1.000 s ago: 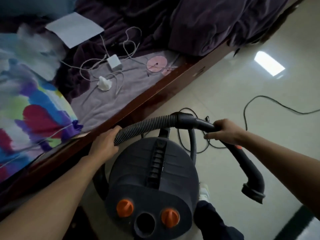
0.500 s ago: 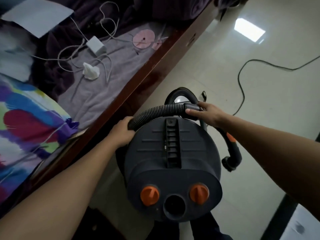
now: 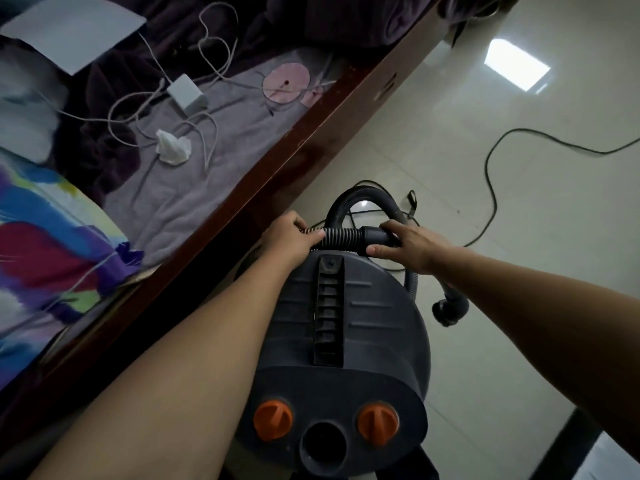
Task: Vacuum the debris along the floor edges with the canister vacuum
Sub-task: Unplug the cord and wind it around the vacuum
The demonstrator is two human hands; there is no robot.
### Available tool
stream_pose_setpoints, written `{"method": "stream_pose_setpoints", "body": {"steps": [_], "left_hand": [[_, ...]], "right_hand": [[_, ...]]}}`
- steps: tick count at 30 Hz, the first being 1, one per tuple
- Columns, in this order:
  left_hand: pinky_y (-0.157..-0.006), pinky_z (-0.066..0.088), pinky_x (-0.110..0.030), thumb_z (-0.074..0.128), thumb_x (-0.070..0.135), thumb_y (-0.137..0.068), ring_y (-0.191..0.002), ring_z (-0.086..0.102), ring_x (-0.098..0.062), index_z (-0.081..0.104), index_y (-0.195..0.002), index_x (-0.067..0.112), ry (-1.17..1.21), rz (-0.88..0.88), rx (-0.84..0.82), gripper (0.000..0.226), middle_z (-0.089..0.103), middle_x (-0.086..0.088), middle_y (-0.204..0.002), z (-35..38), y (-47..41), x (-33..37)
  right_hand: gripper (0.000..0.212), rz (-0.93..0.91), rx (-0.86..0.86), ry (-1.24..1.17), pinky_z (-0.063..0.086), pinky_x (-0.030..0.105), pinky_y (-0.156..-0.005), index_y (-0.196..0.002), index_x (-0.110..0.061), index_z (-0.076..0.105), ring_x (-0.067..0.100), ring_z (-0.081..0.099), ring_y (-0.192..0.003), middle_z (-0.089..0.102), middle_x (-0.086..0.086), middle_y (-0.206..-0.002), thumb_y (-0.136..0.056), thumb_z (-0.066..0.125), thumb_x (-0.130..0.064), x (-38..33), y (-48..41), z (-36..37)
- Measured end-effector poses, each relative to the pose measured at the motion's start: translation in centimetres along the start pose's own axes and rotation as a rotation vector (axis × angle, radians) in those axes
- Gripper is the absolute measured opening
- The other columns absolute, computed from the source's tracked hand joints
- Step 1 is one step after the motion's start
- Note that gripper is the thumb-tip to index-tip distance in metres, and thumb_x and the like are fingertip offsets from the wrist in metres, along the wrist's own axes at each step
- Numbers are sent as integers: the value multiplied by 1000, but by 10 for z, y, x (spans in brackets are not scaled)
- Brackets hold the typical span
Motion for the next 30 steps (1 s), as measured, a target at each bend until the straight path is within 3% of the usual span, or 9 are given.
{"method": "stream_pose_setpoints", "body": {"steps": [5,10,15,19,26,30], "left_hand": [[-101,40,-49,76,42,-77,-109,54,-28,57,-87,21,-16,-100,31,30,56,1,-99,9,-11,-5],[-105,37,-51,77,51,-73,-115,52,-30,57,-87,26,-97,-129,14,35,61,-5,-114,10,-24,-12],[-104,37,-51,69,58,-77,-122,49,-30,61,-114,28,-214,-110,9,49,57,-5,-128,14,-18,-15],[-104,41,-43,58,43,-91,-124,48,-30,55,-132,21,-178,-10,79,46,50,-10,-137,5,9,-14],[-96,40,-34,57,32,-95,-115,52,-28,60,-123,13,-157,66,119,34,53,-11,-125,-16,107,-33],[-85,41,-35,58,28,-94,-101,52,-27,64,-98,11,-138,123,247,19,53,-8,-102,-31,173,-55]], "right_hand": [[86,17,-61,-59,42,37,-79,-138,-34,40,24,55,-99,60,5,-119,-72,38,-90,12,-20,20],[88,27,-78,-167,44,42,-93,-146,-34,31,31,55,-119,57,8,-133,-75,43,-85,19,-30,35],[79,42,7,-162,42,43,-97,-148,-29,26,34,51,-124,49,11,-139,-85,45,-74,19,-12,38],[56,25,149,-249,43,43,-98,-141,-27,39,32,50,-124,51,9,-138,-94,41,-58,9,30,31],[24,-40,419,-255,47,33,-75,-108,-23,58,19,55,-97,54,-4,-103,-94,55,-42,-24,153,24],[26,2,466,-226,40,27,-70,-104,-25,59,16,53,-96,51,-8,-100,-91,58,-47,-39,209,45]]}}
Point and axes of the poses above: each hand's wrist, its own y-axis away from the middle knuckle, its own z-axis out of the palm, x = y × z, the point moved 9 cm from there along -y, towards the middle knuckle
